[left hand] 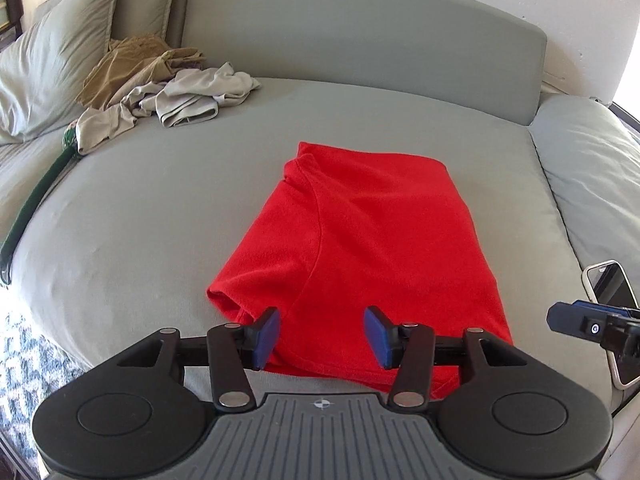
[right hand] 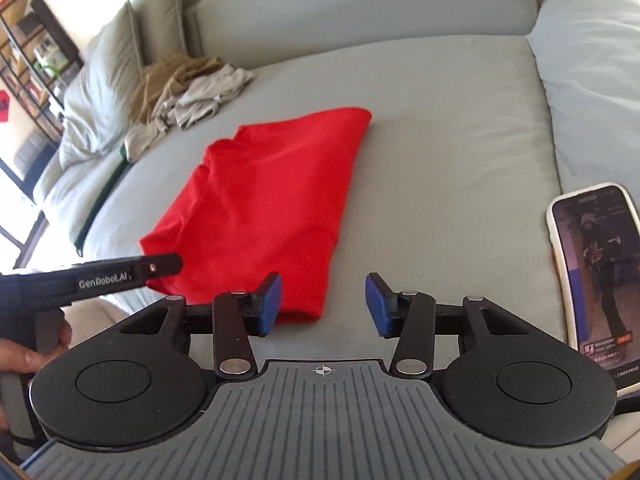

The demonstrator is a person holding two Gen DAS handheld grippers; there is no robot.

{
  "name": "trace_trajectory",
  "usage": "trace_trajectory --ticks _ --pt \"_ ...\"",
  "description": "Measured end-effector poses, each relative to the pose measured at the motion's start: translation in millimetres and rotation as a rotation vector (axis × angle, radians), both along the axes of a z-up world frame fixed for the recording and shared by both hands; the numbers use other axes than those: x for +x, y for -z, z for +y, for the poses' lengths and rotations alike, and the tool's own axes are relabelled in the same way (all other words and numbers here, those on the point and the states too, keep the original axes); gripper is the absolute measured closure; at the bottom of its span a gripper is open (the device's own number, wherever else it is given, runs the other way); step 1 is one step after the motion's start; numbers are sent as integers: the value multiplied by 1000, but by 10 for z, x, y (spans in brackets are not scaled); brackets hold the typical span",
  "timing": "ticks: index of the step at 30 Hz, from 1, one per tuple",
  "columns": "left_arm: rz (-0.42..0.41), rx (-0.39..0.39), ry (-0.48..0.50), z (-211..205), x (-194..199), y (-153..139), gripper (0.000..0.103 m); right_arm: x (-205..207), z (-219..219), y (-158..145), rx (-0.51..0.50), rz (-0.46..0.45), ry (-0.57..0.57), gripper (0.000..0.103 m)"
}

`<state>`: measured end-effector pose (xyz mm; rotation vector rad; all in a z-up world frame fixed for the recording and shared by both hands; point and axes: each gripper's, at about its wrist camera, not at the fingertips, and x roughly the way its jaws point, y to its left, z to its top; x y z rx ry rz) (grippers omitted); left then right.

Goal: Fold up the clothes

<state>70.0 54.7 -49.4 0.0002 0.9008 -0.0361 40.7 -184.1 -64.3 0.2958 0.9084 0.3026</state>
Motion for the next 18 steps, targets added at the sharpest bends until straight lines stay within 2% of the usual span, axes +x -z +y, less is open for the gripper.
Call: trace_trajectory --ticks 2,3,4,6,10,13,15,18 --pt "-20 -14 -3 13 48 -59 56 54 -75 -21 23 -26 14 55" --pt "-30 -27 -5 27 74 -85 57 81 -113 -32 35 -39 21 58" --pt "-39 -44 -5 43 105 -101 57 133 -144 -13 60 -50 23 69" --pt "-54 -71 9 59 201 -109 60 272 -157 40 97 -61 32 82" --pt "-102 -36 82 -27 535 -75 69 609 -103 117 154 -76 37 82" --pt "-117 -43 124 -81 854 1 79 965 -5 184 199 -72 27 80" --pt "-104 -19 115 -82 1092 137 89 1223 77 295 248 -39 -8 80" --pt "-18 5 17 81 1404 416 95 1585 190 549 338 58 -78 80"
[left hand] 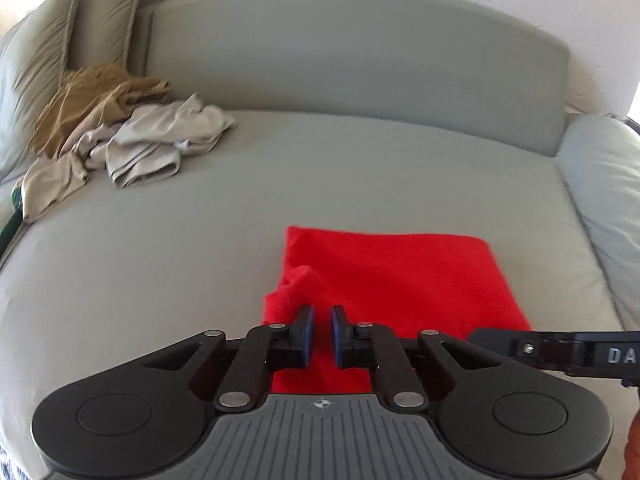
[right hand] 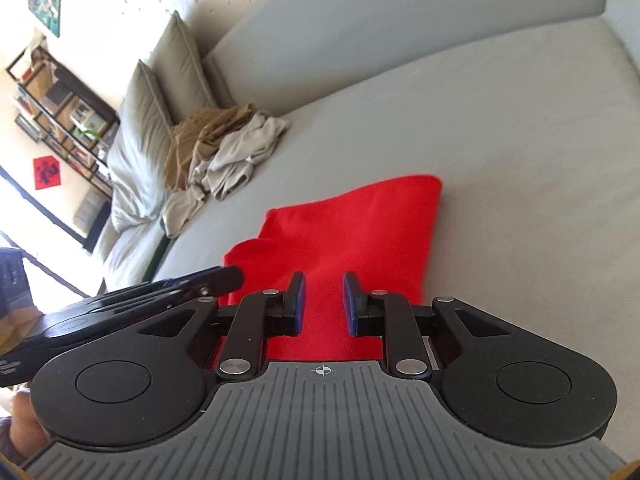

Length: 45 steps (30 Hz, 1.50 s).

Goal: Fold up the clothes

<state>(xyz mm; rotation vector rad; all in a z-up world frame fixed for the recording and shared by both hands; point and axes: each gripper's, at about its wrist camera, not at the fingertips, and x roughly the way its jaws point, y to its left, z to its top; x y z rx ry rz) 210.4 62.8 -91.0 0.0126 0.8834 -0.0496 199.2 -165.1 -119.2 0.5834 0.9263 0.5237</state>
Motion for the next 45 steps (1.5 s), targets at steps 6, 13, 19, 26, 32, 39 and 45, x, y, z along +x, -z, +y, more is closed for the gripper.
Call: trace_trajectory --ticks 6,13,19,26,32,39,45 --pt "10 -27 17 125 83 162 93 327 14 262 -125 1 69 103" --pt "-35 -10 41 32 21 -41 93 391 205 103 -385 -122 146 99" --pt "-88 -6 78 -101 242 -127 83 454 238 -42 -420 -160 193 94" --pt "10 52 34 -104 715 209 83 616 392 11 -339 -139 97 94" --pt "-101 186 -169 62 367 -128 72 665 140 38 -471 -44 305 93" --pt "-72 34 -94 305 -453 -518 53 50 -422 -295 -292 43 336 51" --pt "-35 14 -43 99 -1191 -486 32 -675 -277 -446 -276 78 197 38"
